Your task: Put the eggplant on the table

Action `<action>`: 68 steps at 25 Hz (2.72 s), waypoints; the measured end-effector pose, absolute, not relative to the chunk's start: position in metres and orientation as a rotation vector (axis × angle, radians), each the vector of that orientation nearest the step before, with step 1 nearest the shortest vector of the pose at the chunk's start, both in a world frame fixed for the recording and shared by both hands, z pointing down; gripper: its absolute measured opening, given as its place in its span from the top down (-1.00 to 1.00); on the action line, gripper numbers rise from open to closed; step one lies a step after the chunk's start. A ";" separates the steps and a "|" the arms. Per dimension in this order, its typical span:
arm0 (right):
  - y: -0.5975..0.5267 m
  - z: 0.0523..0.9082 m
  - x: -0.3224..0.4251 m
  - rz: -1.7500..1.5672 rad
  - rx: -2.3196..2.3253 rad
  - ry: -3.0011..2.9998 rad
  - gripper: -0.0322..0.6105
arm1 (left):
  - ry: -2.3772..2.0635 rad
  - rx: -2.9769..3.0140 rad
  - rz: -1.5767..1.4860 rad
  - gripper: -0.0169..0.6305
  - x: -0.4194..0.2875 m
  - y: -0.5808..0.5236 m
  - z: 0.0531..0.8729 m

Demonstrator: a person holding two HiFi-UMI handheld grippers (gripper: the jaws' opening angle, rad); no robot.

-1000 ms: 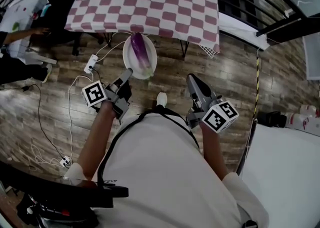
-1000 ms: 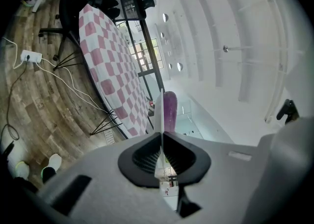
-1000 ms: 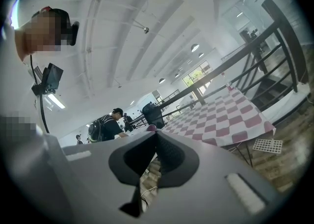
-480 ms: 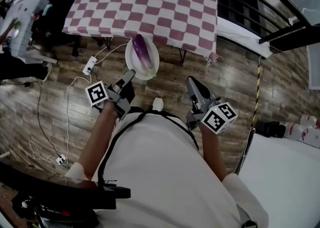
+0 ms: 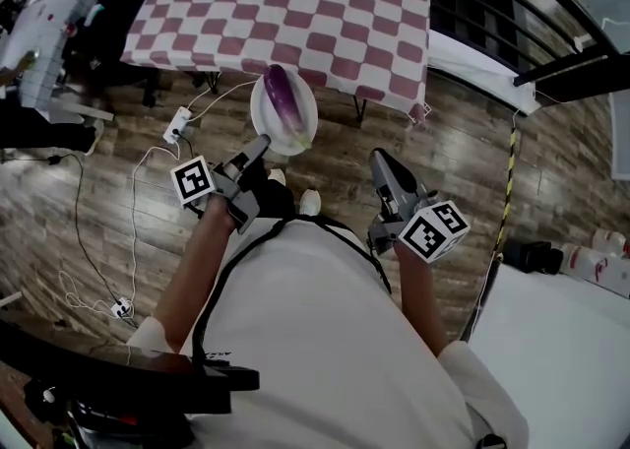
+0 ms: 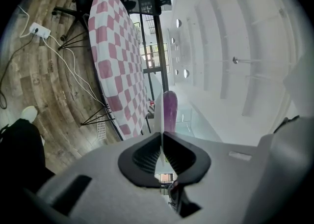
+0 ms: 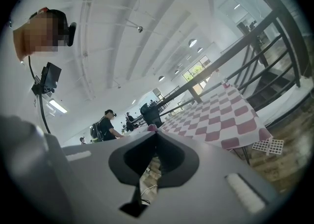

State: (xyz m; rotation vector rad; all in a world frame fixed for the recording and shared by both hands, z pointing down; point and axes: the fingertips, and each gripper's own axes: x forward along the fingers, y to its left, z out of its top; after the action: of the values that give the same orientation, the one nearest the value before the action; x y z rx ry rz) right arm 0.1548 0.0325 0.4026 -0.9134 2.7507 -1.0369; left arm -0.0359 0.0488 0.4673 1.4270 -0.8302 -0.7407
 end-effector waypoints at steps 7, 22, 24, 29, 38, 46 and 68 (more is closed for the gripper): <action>0.022 0.404 0.156 -1.041 -0.938 2.738 0.88 | -0.817 1.427 -0.730 0.88 -0.036 0.035 0.472; -0.031 0.401 0.129 -1.028 -0.970 2.724 0.88 | -0.767 1.483 -0.684 0.88 -0.044 -0.032 0.466; -0.040 0.401 0.127 -1.023 -0.981 2.718 0.88 | -0.763 1.483 -0.675 0.88 -0.048 -0.040 0.468; -0.061 0.402 0.116 -1.035 -1.009 2.706 0.88 | -0.753 1.478 -0.673 0.88 -0.060 -0.064 0.469; -0.121 0.408 0.089 -1.052 -1.053 2.704 0.88 | -0.737 1.471 -0.656 0.88 -0.090 -0.127 0.478; -0.184 0.403 0.056 -1.038 -1.117 2.680 0.88 | -0.679 1.491 -0.578 0.88 -0.113 -0.191 0.493; -0.259 0.433 0.039 -1.092 -1.442 2.494 0.88 | -0.359 1.551 -0.331 0.88 -0.081 -0.283 0.558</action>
State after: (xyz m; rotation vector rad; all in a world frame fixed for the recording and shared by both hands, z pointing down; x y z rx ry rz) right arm 0.0394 -0.2592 0.4328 -1.4424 2.4942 -1.0923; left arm -0.0812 -0.2829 0.5585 1.5506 -0.3587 -0.3311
